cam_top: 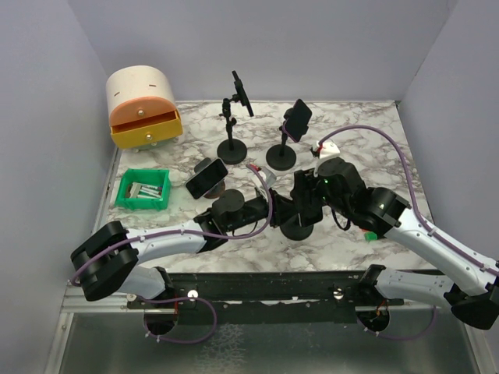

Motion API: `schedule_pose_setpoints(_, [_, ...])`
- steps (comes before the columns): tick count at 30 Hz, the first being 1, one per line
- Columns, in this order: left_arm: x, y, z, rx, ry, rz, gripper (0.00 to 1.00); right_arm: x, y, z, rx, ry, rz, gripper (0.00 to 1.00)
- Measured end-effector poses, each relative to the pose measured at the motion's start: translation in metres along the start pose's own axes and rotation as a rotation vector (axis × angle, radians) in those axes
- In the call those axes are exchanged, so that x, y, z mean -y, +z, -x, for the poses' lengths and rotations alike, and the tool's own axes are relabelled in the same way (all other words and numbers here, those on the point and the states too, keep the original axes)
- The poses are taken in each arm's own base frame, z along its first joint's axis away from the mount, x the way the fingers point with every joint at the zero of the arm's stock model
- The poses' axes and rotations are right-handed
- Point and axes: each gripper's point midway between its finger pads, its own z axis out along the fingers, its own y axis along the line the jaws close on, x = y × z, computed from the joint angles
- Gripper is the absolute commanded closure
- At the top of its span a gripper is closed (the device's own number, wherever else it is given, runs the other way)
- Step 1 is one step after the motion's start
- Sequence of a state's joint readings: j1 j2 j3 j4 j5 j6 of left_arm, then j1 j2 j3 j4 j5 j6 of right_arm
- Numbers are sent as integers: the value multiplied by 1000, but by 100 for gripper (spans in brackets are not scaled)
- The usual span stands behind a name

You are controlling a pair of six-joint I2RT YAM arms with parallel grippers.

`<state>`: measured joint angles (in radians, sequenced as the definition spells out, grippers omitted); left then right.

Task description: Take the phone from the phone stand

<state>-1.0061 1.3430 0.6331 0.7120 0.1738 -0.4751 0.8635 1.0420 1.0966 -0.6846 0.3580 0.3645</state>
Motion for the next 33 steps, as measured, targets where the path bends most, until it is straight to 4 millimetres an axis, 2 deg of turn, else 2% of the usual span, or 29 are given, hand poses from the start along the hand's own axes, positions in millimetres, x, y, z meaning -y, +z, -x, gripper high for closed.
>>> schedule_pose_setpoints(2, [0, -1, 0, 2, 0, -1, 72, 0, 0, 0, 0, 0, 0, 61])
schedule_pose_setpoints(4, [0, -3, 0, 3, 0, -1, 64, 0, 0, 0, 2, 0, 1, 66])
schedule_pose_setpoints(11, [5, -5, -1, -1, -6, -18, 53, 0, 0, 1, 3, -2, -1, 70])
schedule_pose_setpoints(24, [7, -5, 0, 4, -17, -28, 55, 1, 0, 1, 4, -2, -3, 72])
schedule_pose_setpoints(33, [5, -3, 1, 11, -20, -21, 62, 1, 0, 1, 4, -1, -3, 73])
